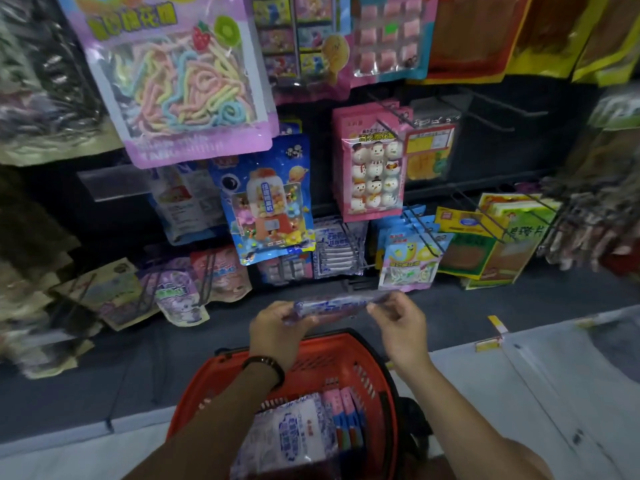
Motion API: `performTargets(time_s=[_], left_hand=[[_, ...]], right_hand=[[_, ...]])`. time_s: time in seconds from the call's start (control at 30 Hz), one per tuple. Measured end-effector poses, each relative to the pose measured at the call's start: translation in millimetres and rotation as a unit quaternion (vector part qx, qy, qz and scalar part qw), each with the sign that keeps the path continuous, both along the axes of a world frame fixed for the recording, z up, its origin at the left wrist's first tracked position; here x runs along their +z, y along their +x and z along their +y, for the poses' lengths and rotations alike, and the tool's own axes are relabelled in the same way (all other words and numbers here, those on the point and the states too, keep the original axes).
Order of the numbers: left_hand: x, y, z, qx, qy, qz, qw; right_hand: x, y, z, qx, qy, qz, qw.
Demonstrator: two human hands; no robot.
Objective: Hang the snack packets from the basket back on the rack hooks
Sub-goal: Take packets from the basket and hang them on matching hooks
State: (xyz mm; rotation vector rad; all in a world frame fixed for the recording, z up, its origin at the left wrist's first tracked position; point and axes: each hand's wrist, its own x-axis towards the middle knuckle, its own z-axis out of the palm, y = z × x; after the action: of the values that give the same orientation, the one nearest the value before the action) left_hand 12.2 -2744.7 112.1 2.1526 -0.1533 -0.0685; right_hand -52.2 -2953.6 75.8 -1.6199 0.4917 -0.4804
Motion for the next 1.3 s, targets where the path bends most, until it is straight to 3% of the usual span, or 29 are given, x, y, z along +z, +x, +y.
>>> performTargets(time_s=[0.13,0.4,0.7,0.9,1.3], left_hand=[[-33.8,35.2,-33.9,0.011,0.055,0.054,0.997],[-105.8,89.3,-78.3,-0.012,0.017,0.167,0.986],[-129.8,101.6,-104.8,-0.005,-0.11,0.203,0.973],[-132.1,95.2,-112.2,-0.007,-0.106,0.219,0.97],[-125.7,117.1,-125.1,0.074,-0.15,0.266,0.949]], right_hand=[[-41.3,30.5,-24.6,-0.011,0.03,0.033,0.999],[-137.5,97.6,-67.3,-0.046,0.1,0.128,0.986],[-88.2,111.0,-62.5,-0.1,0.141,0.15,0.974],[-83.2,110.1,-64.5,-0.115,0.133,0.13,0.976],[-76.7,108.9,-65.0,-0.011,0.084,0.104,0.991]])
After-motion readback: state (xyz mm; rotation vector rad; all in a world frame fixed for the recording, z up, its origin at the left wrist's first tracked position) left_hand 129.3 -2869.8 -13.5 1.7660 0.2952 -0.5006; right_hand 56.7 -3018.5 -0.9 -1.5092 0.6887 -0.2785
